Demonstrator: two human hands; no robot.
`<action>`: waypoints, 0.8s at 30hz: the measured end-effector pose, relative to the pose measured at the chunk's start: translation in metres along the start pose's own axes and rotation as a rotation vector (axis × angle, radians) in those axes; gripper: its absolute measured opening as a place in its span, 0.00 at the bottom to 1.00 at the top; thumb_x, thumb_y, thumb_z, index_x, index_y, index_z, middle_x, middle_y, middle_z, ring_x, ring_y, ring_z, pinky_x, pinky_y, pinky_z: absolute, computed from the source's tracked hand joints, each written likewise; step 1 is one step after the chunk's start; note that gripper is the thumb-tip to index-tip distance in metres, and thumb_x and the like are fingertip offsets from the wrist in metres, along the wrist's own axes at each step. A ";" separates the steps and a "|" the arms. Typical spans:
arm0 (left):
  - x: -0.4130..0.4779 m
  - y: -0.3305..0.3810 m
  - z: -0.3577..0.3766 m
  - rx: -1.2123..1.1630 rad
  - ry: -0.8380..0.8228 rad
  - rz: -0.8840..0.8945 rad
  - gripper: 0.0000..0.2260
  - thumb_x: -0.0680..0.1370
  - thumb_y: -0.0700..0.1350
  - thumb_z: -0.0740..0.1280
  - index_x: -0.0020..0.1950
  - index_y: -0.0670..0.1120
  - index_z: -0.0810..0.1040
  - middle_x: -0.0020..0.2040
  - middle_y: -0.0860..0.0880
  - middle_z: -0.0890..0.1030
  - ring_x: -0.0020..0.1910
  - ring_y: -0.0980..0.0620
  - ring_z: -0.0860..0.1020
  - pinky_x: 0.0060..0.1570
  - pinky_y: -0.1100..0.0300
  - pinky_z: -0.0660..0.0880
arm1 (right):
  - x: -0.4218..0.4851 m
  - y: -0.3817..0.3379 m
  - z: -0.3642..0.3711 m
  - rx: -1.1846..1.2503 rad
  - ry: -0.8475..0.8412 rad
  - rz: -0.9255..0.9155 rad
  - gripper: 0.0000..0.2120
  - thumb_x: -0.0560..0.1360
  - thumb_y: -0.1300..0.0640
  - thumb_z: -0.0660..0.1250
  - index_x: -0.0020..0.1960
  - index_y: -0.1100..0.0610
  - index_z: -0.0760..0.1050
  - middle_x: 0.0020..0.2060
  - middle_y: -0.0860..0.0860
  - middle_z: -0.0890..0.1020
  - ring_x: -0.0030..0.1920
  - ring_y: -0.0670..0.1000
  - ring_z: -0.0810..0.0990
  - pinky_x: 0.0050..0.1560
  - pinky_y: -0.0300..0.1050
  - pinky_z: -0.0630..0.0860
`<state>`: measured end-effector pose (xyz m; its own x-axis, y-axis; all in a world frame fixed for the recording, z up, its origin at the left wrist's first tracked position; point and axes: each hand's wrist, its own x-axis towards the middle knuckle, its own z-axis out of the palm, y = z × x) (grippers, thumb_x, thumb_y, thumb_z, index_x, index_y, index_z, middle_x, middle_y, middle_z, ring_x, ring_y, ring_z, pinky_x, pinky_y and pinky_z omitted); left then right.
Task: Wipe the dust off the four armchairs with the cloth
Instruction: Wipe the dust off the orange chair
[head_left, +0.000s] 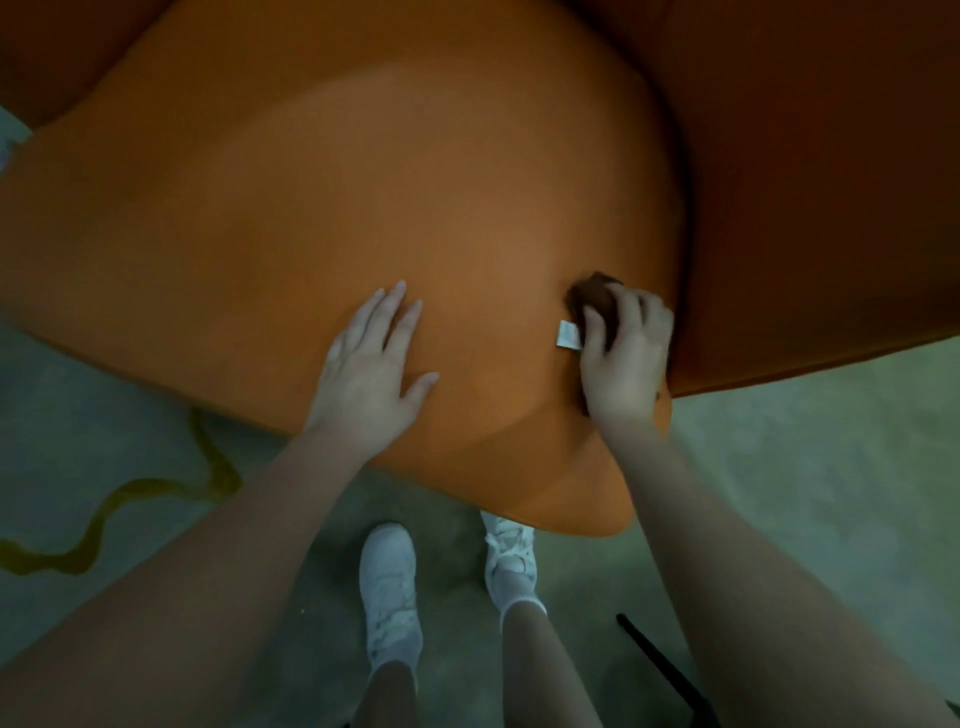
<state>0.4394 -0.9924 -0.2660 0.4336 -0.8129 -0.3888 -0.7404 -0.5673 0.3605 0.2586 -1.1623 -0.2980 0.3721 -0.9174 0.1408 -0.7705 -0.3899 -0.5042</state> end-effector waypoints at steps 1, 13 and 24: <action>-0.001 -0.001 0.002 -0.002 0.014 0.014 0.32 0.81 0.54 0.62 0.81 0.47 0.52 0.81 0.50 0.47 0.80 0.50 0.45 0.76 0.52 0.46 | -0.003 -0.008 0.004 -0.009 -0.006 0.006 0.14 0.78 0.59 0.64 0.61 0.64 0.77 0.56 0.63 0.77 0.56 0.64 0.73 0.59 0.53 0.69; -0.006 -0.007 0.013 0.003 0.040 0.129 0.30 0.81 0.53 0.62 0.80 0.46 0.57 0.81 0.49 0.52 0.79 0.49 0.49 0.75 0.47 0.53 | -0.120 -0.019 -0.010 0.078 -0.157 -0.088 0.15 0.79 0.55 0.63 0.62 0.61 0.77 0.56 0.59 0.77 0.55 0.55 0.71 0.59 0.44 0.68; 0.000 -0.002 0.018 0.018 0.058 0.141 0.28 0.82 0.52 0.62 0.79 0.45 0.59 0.81 0.48 0.53 0.79 0.48 0.50 0.75 0.46 0.53 | -0.097 -0.026 -0.001 0.090 0.042 0.175 0.13 0.77 0.61 0.69 0.60 0.63 0.78 0.55 0.62 0.77 0.57 0.55 0.69 0.59 0.36 0.61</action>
<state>0.4318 -0.9885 -0.2816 0.3536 -0.8907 -0.2856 -0.8048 -0.4453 0.3925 0.2415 -1.0631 -0.2974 0.2132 -0.9738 0.0788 -0.7717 -0.2173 -0.5977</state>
